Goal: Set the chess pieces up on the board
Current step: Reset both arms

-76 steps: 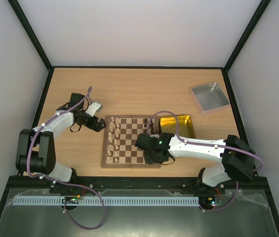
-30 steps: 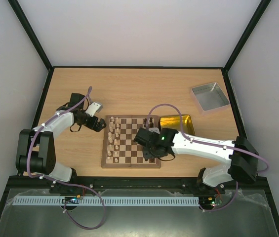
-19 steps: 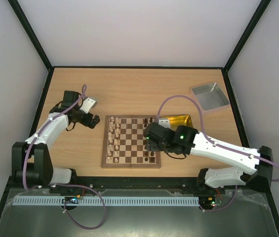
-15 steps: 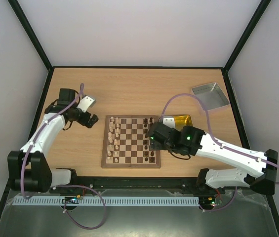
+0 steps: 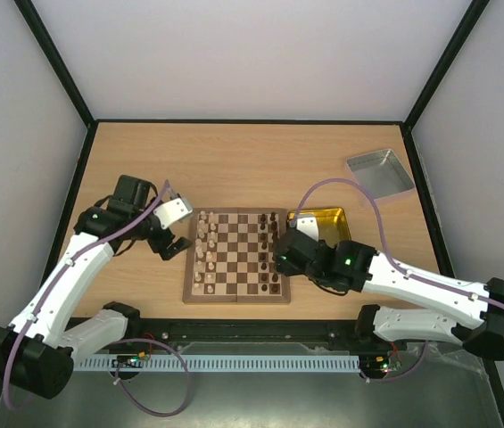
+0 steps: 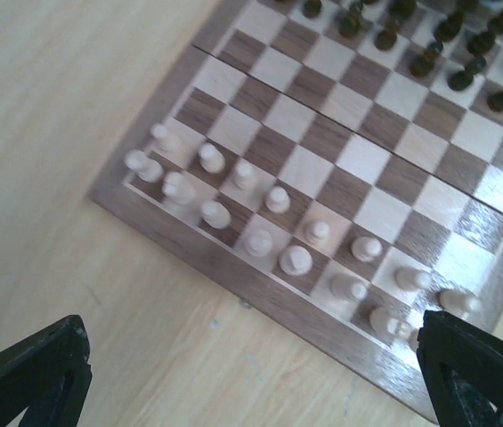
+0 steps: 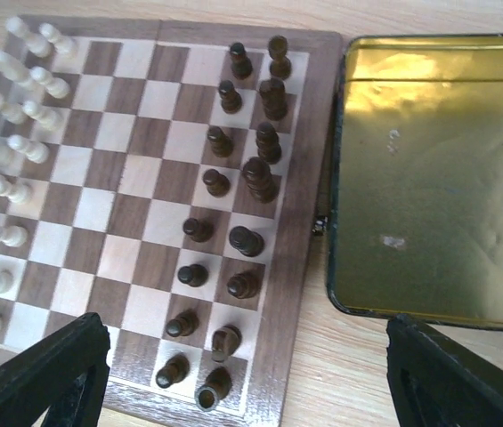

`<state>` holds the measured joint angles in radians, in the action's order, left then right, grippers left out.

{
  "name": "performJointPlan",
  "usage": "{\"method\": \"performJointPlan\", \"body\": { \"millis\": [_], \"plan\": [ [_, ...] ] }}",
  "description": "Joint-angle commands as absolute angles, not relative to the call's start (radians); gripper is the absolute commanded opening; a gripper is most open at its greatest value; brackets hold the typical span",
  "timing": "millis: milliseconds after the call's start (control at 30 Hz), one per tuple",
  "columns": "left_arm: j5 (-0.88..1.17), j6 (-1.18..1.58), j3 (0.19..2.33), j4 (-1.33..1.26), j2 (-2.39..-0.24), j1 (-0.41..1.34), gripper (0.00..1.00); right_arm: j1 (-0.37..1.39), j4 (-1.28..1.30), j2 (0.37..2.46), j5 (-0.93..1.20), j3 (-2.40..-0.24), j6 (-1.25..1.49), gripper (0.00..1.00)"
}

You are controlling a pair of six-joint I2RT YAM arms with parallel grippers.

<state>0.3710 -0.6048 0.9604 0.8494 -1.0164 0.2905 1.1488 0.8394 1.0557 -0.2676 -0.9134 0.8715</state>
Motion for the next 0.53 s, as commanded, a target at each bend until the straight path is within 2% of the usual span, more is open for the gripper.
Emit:
{"method": "performJointPlan", "body": {
  "millis": [0,167,500],
  "plan": [
    [0.401,-0.63,0.928,0.903,-1.01,0.313,1.0,1.15,0.737,0.991,-0.273,-0.896,0.832,0.81],
    [0.473,-0.61,0.925,0.908,-1.003,0.336,1.0,1.15,0.758,0.966,-0.281,-0.905,0.824,0.81],
    [0.434,-0.576,0.921,0.898,-0.998,0.378,0.99,1.15,0.746,0.879,-0.295,-0.838,0.857,0.81]
  ]
}}
